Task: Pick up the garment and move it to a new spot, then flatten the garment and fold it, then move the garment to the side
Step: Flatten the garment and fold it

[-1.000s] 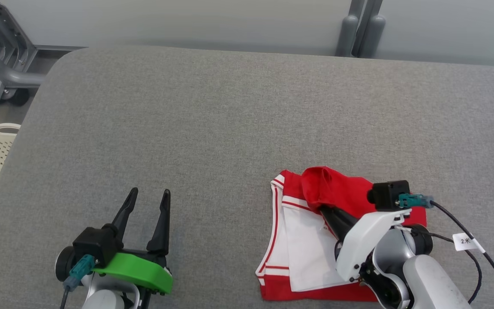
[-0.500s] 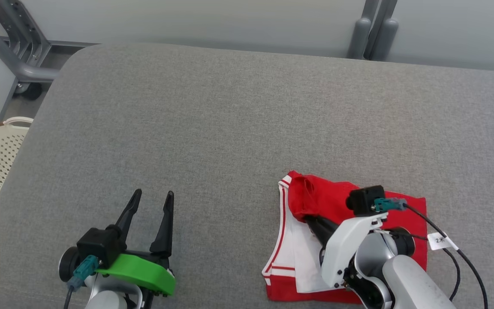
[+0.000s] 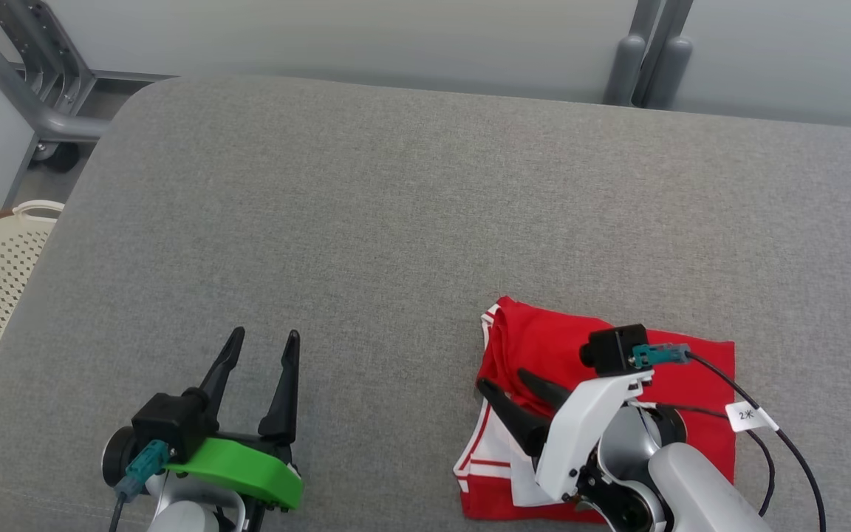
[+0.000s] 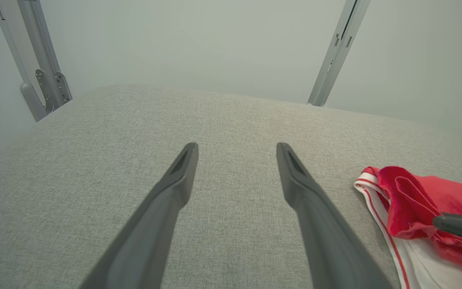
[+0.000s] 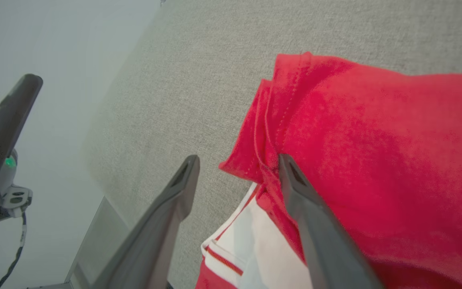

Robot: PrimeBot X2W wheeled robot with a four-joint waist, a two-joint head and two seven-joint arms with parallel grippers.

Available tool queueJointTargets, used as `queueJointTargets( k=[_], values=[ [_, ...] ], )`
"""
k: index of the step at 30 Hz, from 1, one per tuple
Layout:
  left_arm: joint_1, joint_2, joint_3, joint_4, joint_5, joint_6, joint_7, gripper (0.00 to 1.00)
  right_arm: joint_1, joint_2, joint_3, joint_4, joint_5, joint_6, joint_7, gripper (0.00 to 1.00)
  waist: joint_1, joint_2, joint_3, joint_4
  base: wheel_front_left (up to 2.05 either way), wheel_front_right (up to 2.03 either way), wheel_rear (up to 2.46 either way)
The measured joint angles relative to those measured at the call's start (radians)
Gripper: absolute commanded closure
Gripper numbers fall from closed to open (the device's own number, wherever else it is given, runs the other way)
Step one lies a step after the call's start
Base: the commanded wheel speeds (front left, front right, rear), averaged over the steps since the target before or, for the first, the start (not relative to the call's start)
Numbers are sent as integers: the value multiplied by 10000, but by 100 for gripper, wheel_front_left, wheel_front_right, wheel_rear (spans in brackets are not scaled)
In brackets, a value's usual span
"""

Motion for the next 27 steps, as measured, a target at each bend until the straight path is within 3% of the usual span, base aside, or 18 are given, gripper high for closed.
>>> queueJointTargets(
  k=[5, 8, 13, 20, 23, 25, 27],
  values=[
    [7, 2, 73, -29, 2, 0, 0, 0, 330, 17, -178, -1246, 777, 0, 426, 0, 0, 0, -28, -106, 0, 0, 0],
    [15, 8, 161, -75, 2, 0, -2, 0, 570, 8, -1156, -2305, 663, 0, 506, 0, 0, 0, -29, -221, 0, 0, 0],
    [19, 6, 257, -176, 31, 0, -2, 0, 965, -407, -2961, -3346, -909, -2, 533, 0, 0, 0, 3, -420, 0, 0, 0],
    [-11, -27, 280, -276, 105, 0, -2, 0, 1267, -1567, -3057, -3168, -3866, -2, 268, 0, 0, 0, 122, -609, 0, 0, 0],
    [-36, -23, 303, -301, 167, 0, 0, 0, 1279, -1737, -2809, -2784, -4307, 2, -79, 13, 0, 0, 175, -638, 0, 0, 0],
    [-71, -19, 326, -314, 176, 0, 0, 0, 1280, -1827, -2564, -2568, -4347, 2, -328, 34, 0, 0, 200, -639, 0, 0, 0],
    [-129, -6, 353, -320, 190, 0, 0, 0, 1280, -1875, -2314, -2364, -4368, 2, -594, 70, 0, 0, 225, -629, 0, 0, 0]
  ],
)
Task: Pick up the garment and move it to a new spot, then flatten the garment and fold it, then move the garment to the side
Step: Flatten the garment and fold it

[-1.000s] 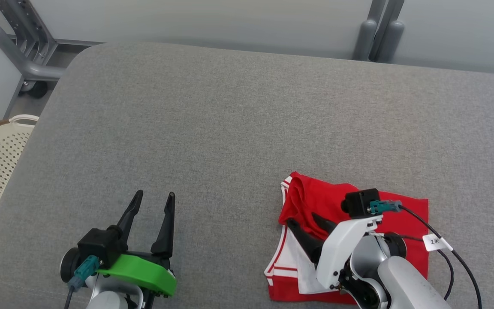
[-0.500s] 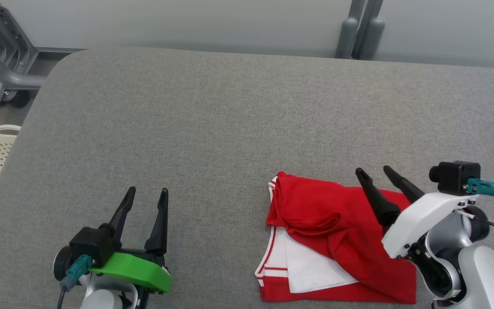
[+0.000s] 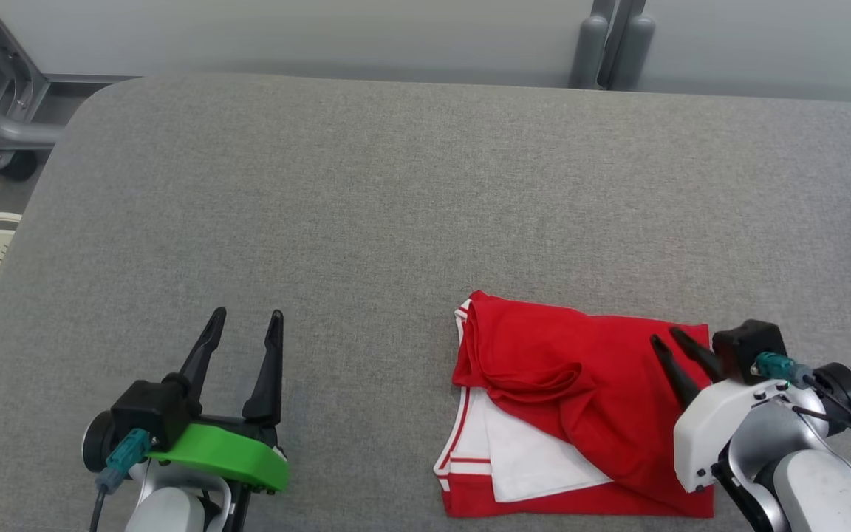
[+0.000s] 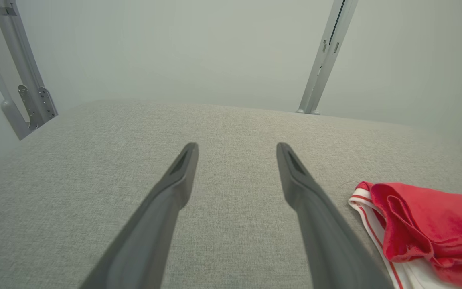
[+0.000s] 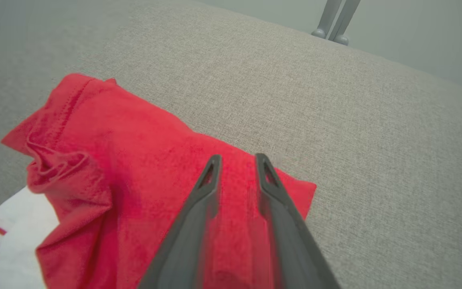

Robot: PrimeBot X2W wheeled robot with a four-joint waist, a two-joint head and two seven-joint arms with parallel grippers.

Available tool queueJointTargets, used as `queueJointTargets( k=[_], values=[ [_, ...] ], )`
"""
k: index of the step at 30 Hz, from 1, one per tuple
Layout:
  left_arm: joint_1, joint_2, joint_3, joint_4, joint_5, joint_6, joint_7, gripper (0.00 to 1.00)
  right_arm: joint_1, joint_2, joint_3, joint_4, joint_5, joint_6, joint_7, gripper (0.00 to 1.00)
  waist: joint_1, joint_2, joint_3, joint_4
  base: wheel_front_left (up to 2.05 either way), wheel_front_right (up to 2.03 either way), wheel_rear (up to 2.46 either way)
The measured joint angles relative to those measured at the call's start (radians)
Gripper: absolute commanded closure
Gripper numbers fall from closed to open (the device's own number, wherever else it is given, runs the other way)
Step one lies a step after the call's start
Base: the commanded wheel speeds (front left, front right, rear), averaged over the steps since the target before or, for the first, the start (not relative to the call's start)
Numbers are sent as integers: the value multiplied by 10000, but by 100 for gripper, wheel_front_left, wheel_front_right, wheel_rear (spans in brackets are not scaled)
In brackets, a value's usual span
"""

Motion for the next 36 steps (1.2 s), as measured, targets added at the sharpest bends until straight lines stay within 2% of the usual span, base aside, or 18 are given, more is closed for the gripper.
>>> queueJointTargets(
  k=[1, 2, 11, 20, 29, 36],
  values=[
    [-32, 12, 23, 0, 13, 0, -2, 0, 2, -48, 136, 119, -13, 2, -90, 87, 0, 0, 6, 11, 0, 0, 0],
    [-43, 31, 75, 2, 15, 0, 0, 0, 13, -178, 357, 322, -180, 2, -307, 100, 0, 0, 18, 30, 0, 0, 0],
    [-46, 84, 261, -13, 17, 0, -2, 0, 39, -514, 1685, 1104, -157, 2, -855, 100, 0, 0, 118, 25, 0, 0, 0],
    [-37, 29, 255, 27, 15, 0, -2, 0, -384, -591, 3131, 1304, 236, 2, -1003, 100, 0, 0, 133, 17, 0, 0, 0],
    [-36, 17, 219, 65, -6, 0, -2, 0, -781, -454, 4589, 1371, 525, 2, -725, 100, 0, 0, 109, 107, 0, 0, 0],
    [-33, -8, 221, 67, -17, 0, -2, 0, -1570, -347, 5919, 2048, 800, 2, -290, 100, 0, 0, 146, 130, 0, 0, 0]
  ],
)
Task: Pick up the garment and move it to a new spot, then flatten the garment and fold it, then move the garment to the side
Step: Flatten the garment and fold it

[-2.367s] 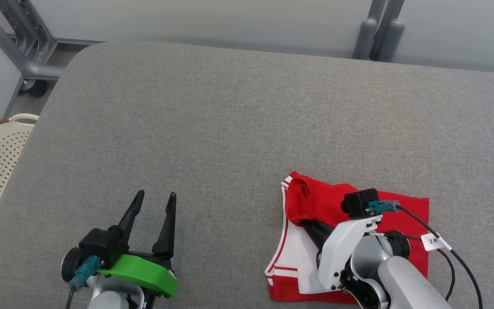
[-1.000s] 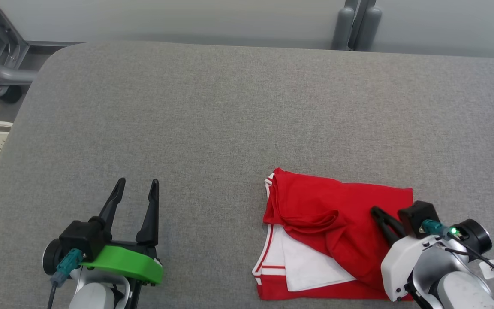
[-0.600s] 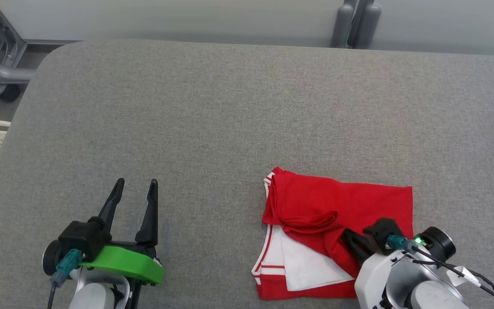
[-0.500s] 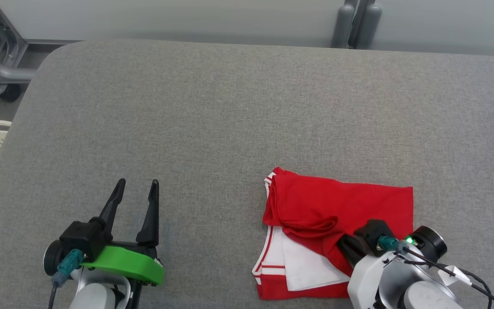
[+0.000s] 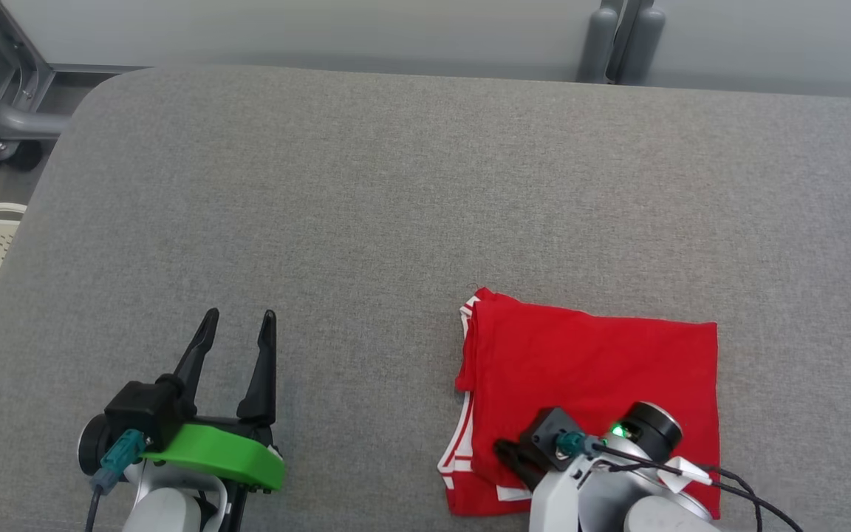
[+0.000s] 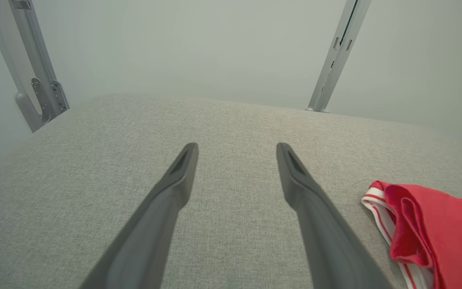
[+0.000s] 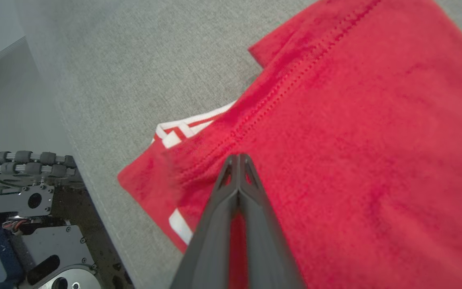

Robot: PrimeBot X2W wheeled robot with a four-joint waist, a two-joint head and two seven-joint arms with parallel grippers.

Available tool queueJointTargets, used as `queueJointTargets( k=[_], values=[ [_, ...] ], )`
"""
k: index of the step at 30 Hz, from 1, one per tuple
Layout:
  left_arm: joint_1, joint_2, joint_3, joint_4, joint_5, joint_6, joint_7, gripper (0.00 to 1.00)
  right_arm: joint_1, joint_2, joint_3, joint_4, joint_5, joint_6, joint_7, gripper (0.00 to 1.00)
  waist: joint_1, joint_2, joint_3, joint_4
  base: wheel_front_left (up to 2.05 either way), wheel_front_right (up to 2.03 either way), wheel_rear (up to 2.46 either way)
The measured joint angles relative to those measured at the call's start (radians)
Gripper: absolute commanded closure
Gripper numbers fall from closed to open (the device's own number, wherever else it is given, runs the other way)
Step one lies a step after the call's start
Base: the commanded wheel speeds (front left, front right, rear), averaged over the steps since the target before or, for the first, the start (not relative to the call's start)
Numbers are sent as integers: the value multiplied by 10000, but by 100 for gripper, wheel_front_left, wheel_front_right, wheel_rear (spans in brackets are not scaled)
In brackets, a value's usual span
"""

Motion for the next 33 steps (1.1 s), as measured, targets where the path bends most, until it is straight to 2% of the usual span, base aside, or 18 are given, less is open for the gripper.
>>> queueJointTargets(
  k=[8, 14, 15, 16, 17, 20, 24, 29, 32, 33],
  values=[
    [-7, -27, -36, 38, -46, 0, 2, 0, -699, 316, 1229, 748, 441, -2, -263, 100, 0, 0, -13, 122, 0, 0, 0],
    [11, -27, 54, 52, -46, 0, 2, 0, -1060, 602, 1187, 675, 1045, 0, -723, 100, 0, 0, -85, 96, 0, 0, 0],
    [17, -25, 67, 52, -46, 0, 2, 0, -1073, 637, 1043, 527, 1208, 0, -742, 94, 0, 0, -109, 83, 0, 0, 0],
    [22, -25, 75, 50, -44, 0, 0, 0, -1074, 671, 830, 337, 1352, 0, -744, 51, 0, 0, -139, 70, 0, 0, 0],
    [33, -21, 79, 48, -42, 0, 0, 0, -1053, 711, 449, 199, 1546, 4, -704, 0, 0, 0, -170, 57, 0, 0, 0],
    [165, 6, 100, -2, 8, 0, 0, 0, -792, 662, -767, -378, 1910, -2, -173, 0, 0, 0, -260, -14, 0, 0, 0],
    [205, 44, 113, -71, 46, 0, 0, 0, -115, 568, -2867, -1133, 1333, 2, 642, 0, 0, 0, -338, -169, 0, 0, 0],
    [287, 48, 104, -125, 102, -2, 0, 0, 1201, 1294, -5555, -2140, 359, -6, 1745, 0, 0, 0, -401, -355, 0, 0, 0],
    [313, 71, 81, -130, 102, 0, 0, 0, 1806, 1766, -6479, -2750, 31, -4, 2243, 0, 0, 0, -393, -461, 0, 0, 0],
    [313, 71, 81, -130, 102, 0, 0, 0, 1806, 1766, -6479, -2750, 31, -4, 2243, 0, 0, 0, -393, -461, 0, 0, 0]
  ],
)
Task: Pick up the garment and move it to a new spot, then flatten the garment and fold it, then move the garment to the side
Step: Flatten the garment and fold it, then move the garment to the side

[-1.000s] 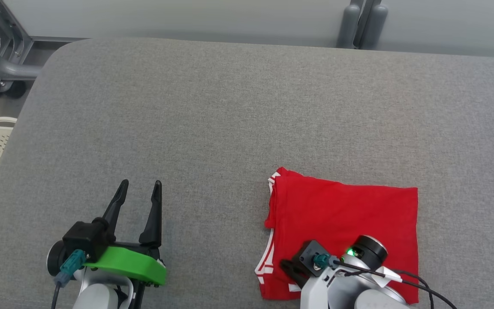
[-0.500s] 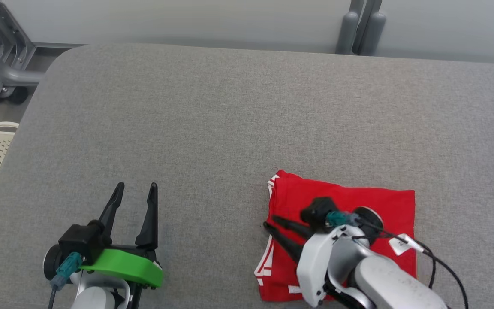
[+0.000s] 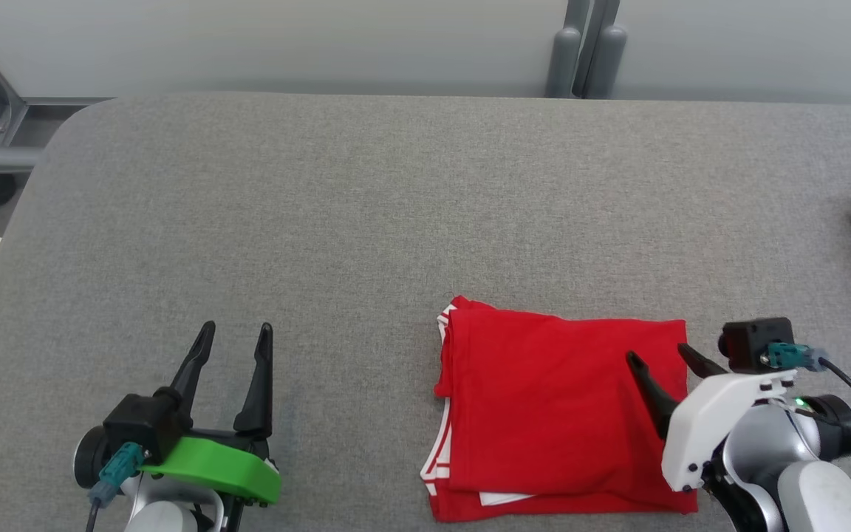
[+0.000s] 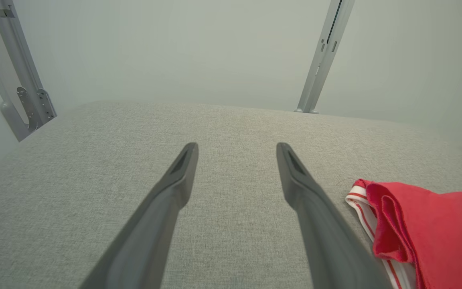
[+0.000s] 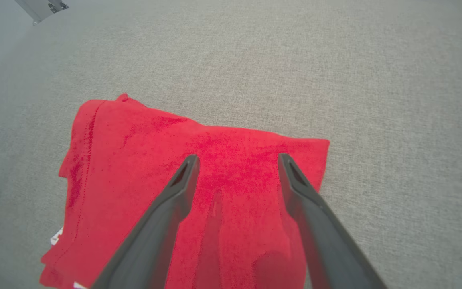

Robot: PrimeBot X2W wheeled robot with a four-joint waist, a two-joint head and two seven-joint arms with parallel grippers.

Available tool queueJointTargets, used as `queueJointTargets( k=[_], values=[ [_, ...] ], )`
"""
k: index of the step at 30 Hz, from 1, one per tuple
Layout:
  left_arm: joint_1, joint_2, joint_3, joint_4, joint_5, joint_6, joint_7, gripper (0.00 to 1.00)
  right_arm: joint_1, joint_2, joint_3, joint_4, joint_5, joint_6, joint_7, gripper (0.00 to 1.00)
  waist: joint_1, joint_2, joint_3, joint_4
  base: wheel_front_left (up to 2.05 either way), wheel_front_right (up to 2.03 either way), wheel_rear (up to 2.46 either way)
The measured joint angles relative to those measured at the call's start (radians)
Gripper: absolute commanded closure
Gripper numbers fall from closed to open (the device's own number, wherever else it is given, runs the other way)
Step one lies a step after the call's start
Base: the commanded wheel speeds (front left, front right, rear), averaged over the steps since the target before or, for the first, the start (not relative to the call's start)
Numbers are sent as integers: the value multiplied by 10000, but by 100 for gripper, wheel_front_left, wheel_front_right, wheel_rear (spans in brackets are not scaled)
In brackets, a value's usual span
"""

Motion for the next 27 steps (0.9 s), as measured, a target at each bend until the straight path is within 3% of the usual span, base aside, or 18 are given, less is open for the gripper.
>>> queueJointTargets(
  k=[5, 11, 26, 27],
  values=[
    [-21, 13, -71, -2, 0, -2, 2, 0, 720, 355, -970, -533, -207, -2, 541, 0, 0, 0, 101, -99, 0, 0, 0],
    [-159, 33, -119, 2, -2, -2, 0, 0, 970, 439, -1409, -669, -65, -2, 704, 0, 0, 0, 273, -185, 0, 0, 0],
    [-370, 86, -194, 44, 2, -2, 0, 0, 825, 451, -1494, 986, 502, -2, 485, 0, 0, 0, 662, -170, 0, 0, 0],
    [-378, 86, -198, 44, 2, -2, 0, 0, 765, 449, -1461, 1083, 543, -2, 481, 45, 0, 0, 678, -167, 0, 0, 0]
  ],
)
